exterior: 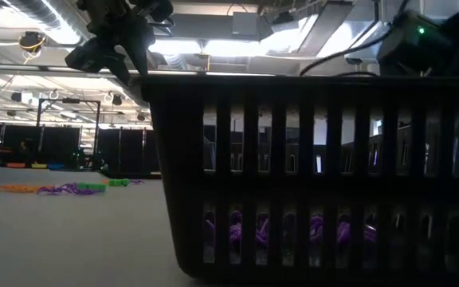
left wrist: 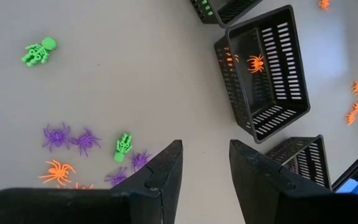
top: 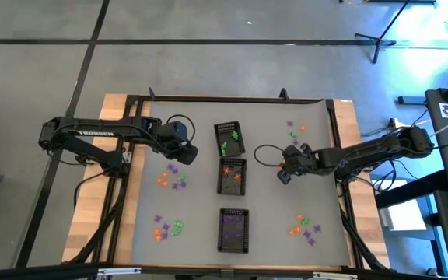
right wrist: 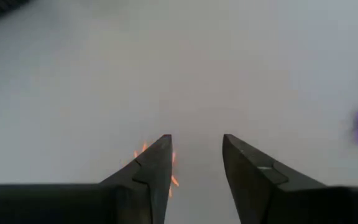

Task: Sort Halloween decoration
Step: Put the orange spider toy into the middle black bin

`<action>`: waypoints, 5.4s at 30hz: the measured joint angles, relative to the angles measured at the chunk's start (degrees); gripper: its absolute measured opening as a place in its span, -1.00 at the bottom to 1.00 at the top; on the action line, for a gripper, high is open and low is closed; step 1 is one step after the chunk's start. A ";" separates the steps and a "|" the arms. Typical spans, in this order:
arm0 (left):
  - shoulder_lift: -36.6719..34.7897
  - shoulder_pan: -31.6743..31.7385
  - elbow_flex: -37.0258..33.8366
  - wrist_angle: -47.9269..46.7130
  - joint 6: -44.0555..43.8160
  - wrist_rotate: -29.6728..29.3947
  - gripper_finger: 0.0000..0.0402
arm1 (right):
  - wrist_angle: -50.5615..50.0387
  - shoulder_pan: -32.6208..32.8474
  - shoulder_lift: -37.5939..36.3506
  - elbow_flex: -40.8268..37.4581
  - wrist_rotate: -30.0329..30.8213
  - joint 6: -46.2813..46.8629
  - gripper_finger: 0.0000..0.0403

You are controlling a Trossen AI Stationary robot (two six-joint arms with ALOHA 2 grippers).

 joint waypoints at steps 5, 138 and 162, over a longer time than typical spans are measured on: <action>-0.01 0.01 0.00 -0.01 0.00 0.01 -0.38 | -2.75 0.00 0.03 2.85 -1.78 -2.12 -0.30; 0.01 0.01 0.02 -0.06 0.00 -0.01 -0.38 | -15.33 -8.26 0.60 8.71 -5.42 3.32 -0.87; 0.01 0.01 0.02 -0.02 0.00 0.01 -0.38 | 22.18 -1.39 16.96 24.86 -23.31 -21.10 -0.92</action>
